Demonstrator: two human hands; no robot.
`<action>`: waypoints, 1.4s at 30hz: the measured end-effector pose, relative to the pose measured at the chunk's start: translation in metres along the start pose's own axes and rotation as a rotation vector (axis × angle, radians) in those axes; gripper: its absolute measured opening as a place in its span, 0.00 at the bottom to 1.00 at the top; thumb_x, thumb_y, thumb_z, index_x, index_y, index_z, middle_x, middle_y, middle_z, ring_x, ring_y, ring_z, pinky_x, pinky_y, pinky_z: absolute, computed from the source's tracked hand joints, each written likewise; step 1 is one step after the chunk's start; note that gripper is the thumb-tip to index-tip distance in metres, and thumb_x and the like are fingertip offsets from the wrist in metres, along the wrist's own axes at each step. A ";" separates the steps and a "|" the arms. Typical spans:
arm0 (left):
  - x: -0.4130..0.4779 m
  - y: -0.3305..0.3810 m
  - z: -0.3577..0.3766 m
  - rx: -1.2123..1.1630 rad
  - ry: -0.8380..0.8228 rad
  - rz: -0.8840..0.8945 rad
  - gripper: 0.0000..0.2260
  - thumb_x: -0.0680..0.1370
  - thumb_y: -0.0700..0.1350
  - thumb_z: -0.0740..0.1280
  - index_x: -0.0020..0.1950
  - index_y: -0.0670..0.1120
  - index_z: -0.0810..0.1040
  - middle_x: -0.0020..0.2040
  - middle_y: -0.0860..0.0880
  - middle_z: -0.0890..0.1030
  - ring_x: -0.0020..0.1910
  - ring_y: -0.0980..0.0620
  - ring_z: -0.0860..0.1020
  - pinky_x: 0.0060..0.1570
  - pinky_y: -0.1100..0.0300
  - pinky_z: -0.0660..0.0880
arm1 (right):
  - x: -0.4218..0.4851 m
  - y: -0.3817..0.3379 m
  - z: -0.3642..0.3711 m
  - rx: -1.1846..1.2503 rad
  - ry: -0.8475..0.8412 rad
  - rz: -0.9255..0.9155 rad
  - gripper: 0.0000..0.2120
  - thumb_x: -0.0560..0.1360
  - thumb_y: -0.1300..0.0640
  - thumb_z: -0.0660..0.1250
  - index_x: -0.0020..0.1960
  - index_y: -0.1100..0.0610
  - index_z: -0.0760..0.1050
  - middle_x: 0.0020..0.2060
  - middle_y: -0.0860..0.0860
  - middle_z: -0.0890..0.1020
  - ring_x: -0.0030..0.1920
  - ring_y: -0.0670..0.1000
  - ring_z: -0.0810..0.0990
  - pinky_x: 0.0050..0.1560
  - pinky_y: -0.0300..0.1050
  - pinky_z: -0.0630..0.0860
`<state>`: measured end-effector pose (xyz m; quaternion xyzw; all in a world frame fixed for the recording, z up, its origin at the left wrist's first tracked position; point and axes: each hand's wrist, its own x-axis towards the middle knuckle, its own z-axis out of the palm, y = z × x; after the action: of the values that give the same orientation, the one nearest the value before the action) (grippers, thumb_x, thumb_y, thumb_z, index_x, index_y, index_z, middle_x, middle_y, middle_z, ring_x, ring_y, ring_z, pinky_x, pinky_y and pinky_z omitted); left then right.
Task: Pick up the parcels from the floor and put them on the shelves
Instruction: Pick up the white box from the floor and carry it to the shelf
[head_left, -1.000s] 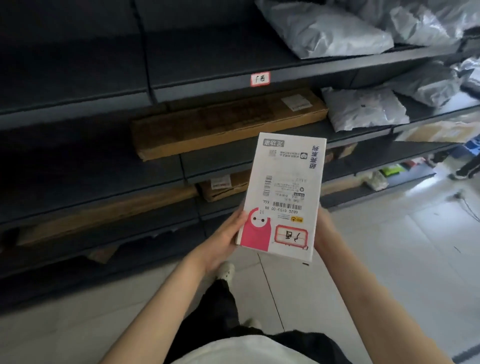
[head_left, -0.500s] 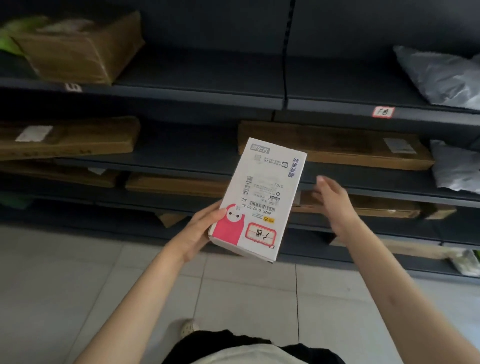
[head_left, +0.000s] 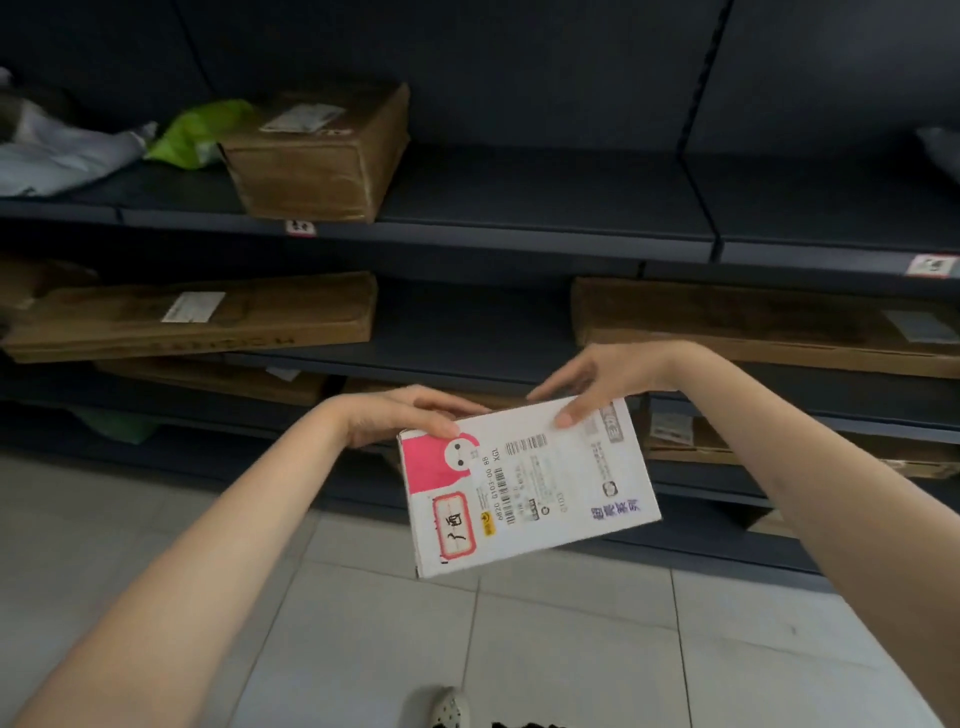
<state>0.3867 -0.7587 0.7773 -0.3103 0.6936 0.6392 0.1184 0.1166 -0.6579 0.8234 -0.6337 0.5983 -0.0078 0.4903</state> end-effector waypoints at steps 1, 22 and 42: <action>-0.002 0.003 -0.008 0.019 -0.036 -0.004 0.29 0.66 0.54 0.77 0.66 0.57 0.74 0.61 0.46 0.83 0.58 0.48 0.83 0.50 0.57 0.81 | 0.004 -0.003 0.001 0.053 -0.082 0.006 0.25 0.74 0.53 0.71 0.70 0.50 0.72 0.50 0.43 0.86 0.52 0.48 0.86 0.52 0.45 0.83; 0.028 0.002 0.053 -0.809 0.867 0.280 0.26 0.77 0.59 0.63 0.74 0.55 0.68 0.76 0.50 0.69 0.73 0.49 0.67 0.76 0.40 0.49 | -0.052 0.084 0.033 1.090 0.164 -0.035 0.35 0.57 0.47 0.82 0.61 0.54 0.76 0.50 0.54 0.88 0.47 0.53 0.87 0.42 0.47 0.84; 0.084 0.137 0.163 -0.455 0.412 0.575 0.29 0.77 0.48 0.67 0.76 0.61 0.62 0.68 0.60 0.76 0.61 0.67 0.76 0.47 0.75 0.75 | -0.130 0.075 0.049 1.045 0.924 -0.364 0.37 0.69 0.38 0.70 0.74 0.48 0.63 0.66 0.50 0.79 0.64 0.53 0.79 0.56 0.48 0.81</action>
<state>0.2032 -0.6273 0.8163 -0.2437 0.6023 0.7077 -0.2774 0.0528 -0.5132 0.8253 -0.3377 0.5476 -0.6421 0.4170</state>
